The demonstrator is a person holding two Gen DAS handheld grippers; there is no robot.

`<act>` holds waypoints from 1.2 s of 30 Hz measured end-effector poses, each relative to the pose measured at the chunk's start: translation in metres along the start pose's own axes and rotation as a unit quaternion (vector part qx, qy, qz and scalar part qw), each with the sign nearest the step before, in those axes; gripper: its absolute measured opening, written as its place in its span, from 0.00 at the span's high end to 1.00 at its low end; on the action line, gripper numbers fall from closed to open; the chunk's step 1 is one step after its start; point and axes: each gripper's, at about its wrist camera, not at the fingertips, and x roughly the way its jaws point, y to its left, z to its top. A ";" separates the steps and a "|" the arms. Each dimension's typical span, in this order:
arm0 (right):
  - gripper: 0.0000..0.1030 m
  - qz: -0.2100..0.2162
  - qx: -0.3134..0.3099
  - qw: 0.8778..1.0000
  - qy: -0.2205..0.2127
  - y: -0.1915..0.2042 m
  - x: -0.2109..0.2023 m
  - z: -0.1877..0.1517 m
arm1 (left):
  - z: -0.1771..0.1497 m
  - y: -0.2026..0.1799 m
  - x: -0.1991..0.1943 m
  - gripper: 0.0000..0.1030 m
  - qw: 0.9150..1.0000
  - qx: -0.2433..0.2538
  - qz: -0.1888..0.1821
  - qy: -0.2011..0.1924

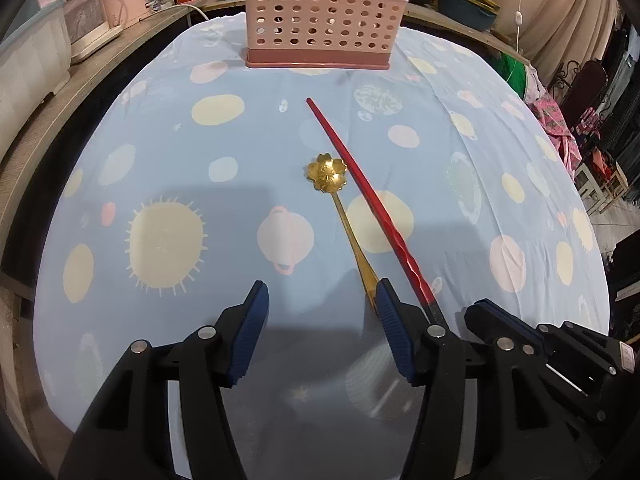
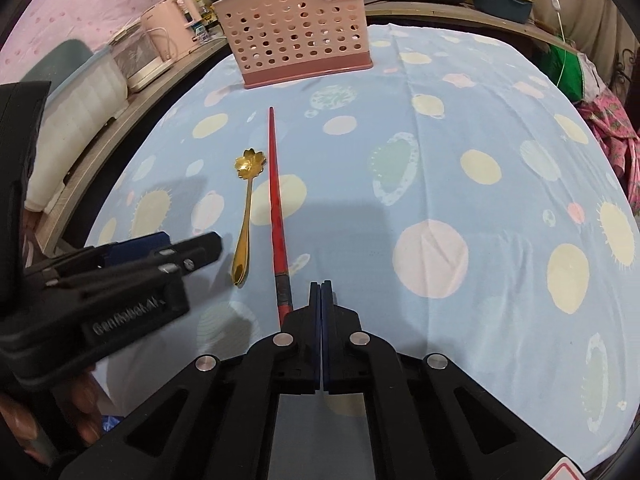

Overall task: Organize utensils
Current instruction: 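Grasp the last red chopstick with the right tool, then grasp the gold flower-handled spoon by its handle with the left tool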

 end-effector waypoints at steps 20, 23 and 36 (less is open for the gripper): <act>0.93 -0.016 -0.019 1.000 0.010 0.002 0.010 0.000 | 0.000 -0.003 0.006 0.42 1.000 -0.002 -0.015 0.009; 0.93 -0.019 -0.005 1.000 0.007 -0.007 0.008 0.001 | -0.001 -0.010 0.010 0.42 1.000 0.008 -0.022 0.011; 0.93 -0.012 0.006 1.000 0.008 -0.011 0.008 -0.001 | -0.010 -0.004 0.006 0.90 0.999 0.008 -0.041 0.003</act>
